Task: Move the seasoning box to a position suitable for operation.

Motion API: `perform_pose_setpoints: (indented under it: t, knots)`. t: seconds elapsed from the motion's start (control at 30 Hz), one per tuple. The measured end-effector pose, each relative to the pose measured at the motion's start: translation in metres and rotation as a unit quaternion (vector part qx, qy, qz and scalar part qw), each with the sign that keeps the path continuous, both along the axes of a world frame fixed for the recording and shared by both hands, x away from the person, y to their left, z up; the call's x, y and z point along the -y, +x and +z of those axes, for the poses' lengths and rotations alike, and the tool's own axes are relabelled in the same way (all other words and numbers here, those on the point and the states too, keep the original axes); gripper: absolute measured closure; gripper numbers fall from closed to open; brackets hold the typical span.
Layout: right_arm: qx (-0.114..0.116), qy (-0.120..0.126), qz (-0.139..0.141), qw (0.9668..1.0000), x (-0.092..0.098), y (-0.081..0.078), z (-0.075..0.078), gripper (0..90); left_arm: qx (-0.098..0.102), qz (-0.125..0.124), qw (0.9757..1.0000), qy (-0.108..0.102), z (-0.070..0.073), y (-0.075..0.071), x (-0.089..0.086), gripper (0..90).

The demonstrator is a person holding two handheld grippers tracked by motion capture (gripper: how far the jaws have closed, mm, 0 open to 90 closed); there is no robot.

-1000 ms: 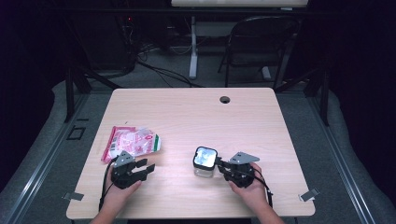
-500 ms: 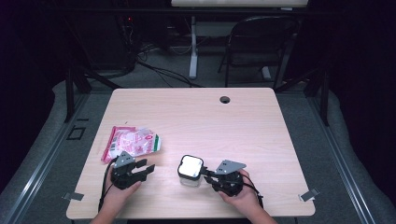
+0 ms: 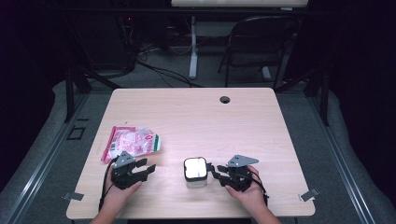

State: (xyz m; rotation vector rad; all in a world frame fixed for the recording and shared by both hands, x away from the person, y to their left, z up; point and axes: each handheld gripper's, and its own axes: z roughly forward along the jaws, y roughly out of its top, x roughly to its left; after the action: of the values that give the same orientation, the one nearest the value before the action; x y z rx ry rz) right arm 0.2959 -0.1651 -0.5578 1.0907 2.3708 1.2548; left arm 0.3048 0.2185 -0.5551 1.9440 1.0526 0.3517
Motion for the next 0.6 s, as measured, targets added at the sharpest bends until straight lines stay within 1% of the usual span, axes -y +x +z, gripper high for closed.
perform_pose_setpoints:
  t: [0.03,0.07,0.13,0.17,0.2,0.3,0.33,0.4,0.43,0.47,0.5,0.53,0.57,0.6]
  knots:
    - [0.002,0.0,-0.002,1.0,0.001,-0.001,0.001,62.1,-0.006,0.0,1.0,-0.004,0.0,0.0,0.001,50.0]
    - [0.009,0.003,-0.002,1.0,0.002,-0.002,0.003,60.3,-0.009,-0.003,1.0,-0.004,0.0,0.0,0.002,49.3]
    - [0.012,0.006,-0.002,0.9999,0.003,-0.005,0.008,57.2,-0.012,-0.002,0.9999,-0.004,0.0,-0.001,0.003,48.8]
    - [0.015,0.0,-0.003,0.9999,0.004,-0.006,0.01,55.9,-0.017,-0.006,0.9998,-0.009,0.001,0.0,0.004,47.8]
    - [0.027,-0.007,-0.005,0.9996,0.005,-0.009,0.013,53.8,-0.02,-0.006,0.9997,-0.01,0.002,0.0,0.004,46.5]
    - [0.034,-0.006,-0.01,0.9993,0.009,-0.013,0.017,49.3,-0.034,-0.011,0.9991,-0.022,0.002,0.003,0.007,44.7]
    - [0.033,-0.005,-0.018,0.9993,0.011,-0.014,0.018,48.5,-0.037,-0.011,0.999,-0.022,0.003,0.003,0.007,44.5]
    - [0.03,-0.01,-0.03,0.9991,0.015,-0.015,0.019,48.5,-0.041,-0.016,0.9985,-0.032,0.005,0.004,0.008,45.4]
    - [0.026,-0.01,-0.036,0.999,0.017,-0.015,0.02,48.7,-0.036,-0.025,0.9983,-0.038,0.008,0.004,0.009,47.1]
    - [0.016,-0.001,-0.049,0.9986,0.021,-0.015,0.021,50.2,-0.033,-0.028,0.9983,-0.04,0.01,0.004,0.01,47.7]
    - [-0.001,0.012,-0.051,0.9986,0.024,-0.015,0.024,50.3,-0.029,-0.033,0.9986,-0.032,0.015,0.004,0.013,47.7]
    - [-0.001,0.012,-0.051,0.9986,0.024,-0.015,0.024,50.3,-0.029,-0.033,0.9986,-0.032,0.015,0.004,0.013,47.6]
    - [-0.006,0.013,-0.052,0.9985,0.025,-0.015,0.026,49.9,-0.027,-0.04,0.9984,-0.03,0.02,0.003,0.015,47.6]
    - [-0.007,0.01,-0.055,0.9984,0.025,-0.016,0.03,47.3,-0.027,-0.043,0.9982,-0.032,0.022,0.003,0.016,47.8]
